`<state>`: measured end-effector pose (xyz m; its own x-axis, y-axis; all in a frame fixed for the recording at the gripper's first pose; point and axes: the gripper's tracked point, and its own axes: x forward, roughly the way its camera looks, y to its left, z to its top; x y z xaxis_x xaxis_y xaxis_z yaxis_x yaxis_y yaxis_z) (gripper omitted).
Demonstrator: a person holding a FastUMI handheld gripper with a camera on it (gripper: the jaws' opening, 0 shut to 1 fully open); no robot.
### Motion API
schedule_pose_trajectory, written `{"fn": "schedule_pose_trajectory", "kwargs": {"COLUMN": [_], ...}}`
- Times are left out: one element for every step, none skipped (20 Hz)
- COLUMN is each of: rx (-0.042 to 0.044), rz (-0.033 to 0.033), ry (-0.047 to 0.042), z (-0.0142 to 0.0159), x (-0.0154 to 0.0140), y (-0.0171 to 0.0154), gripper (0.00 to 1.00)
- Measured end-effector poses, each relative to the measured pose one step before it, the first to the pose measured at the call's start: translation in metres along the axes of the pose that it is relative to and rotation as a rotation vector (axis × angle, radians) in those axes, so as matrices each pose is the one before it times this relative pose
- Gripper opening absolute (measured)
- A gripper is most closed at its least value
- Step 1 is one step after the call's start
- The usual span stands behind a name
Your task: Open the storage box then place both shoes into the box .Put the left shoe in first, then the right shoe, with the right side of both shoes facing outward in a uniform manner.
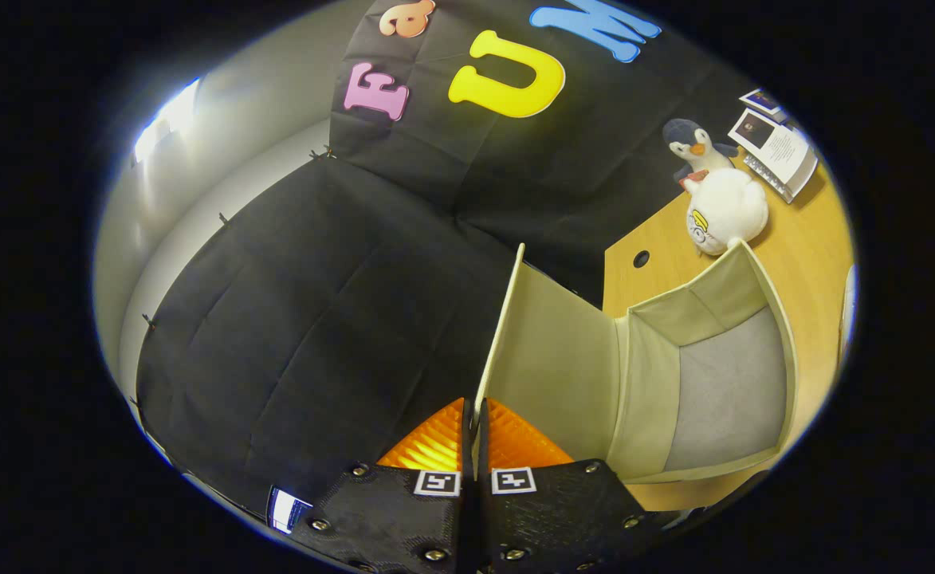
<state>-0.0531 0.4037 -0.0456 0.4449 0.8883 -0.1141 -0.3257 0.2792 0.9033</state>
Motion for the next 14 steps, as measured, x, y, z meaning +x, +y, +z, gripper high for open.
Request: {"fn": "schedule_pose_trajectory", "kwargs": {"rx": [-0.01256, -0.01264, -0.01246, -0.01185, -0.00771, -0.01214, -0.01746, -0.02503, -0.03456, -0.04212, -0.04046, -0.03770, -0.03356, -0.03094], "rz": [-0.00259, 0.00075, 0.00069, 0.00500, 0.01238, 0.00719, 0.01124, 0.01045, 0.00035, -0.01491, -0.01834, -0.01671, -0.01740, -0.02213], "ry": [0.00457, 0.00459, 0.00447, 0.00171, 0.00504, -0.00455, -0.01421, -0.01848, -0.01247, -0.00369, -0.00334, -0.00612, -0.00835, -0.00880], "z": [-0.00225, -0.00348, -0.00052, -0.00261, 0.00102, -0.00075, 0.00371, 0.00450, 0.00581, 0.00204, 0.00420, 0.00403, 0.00509, 0.00401], "x": [0.00504, 0.00491, 0.00154, 0.00782, -0.00124, 0.00198, -0.00088, -0.00379, -0.00137, -0.00230, -0.00483, -0.00493, -0.00513, -0.00588], "y": [0.00252, 0.00302, 0.00100, 0.00342, 0.00506, 0.00204, 0.00305, 0.00428, 0.00180, -0.00357, -0.00494, -0.00398, -0.00601, -0.00652], "gripper": [0.00, 0.00, 0.00, 0.03, 0.07, 0.13, 0.18, 0.48, 0.70, 0.92, 0.97, 0.97, 0.97, 0.97]}}
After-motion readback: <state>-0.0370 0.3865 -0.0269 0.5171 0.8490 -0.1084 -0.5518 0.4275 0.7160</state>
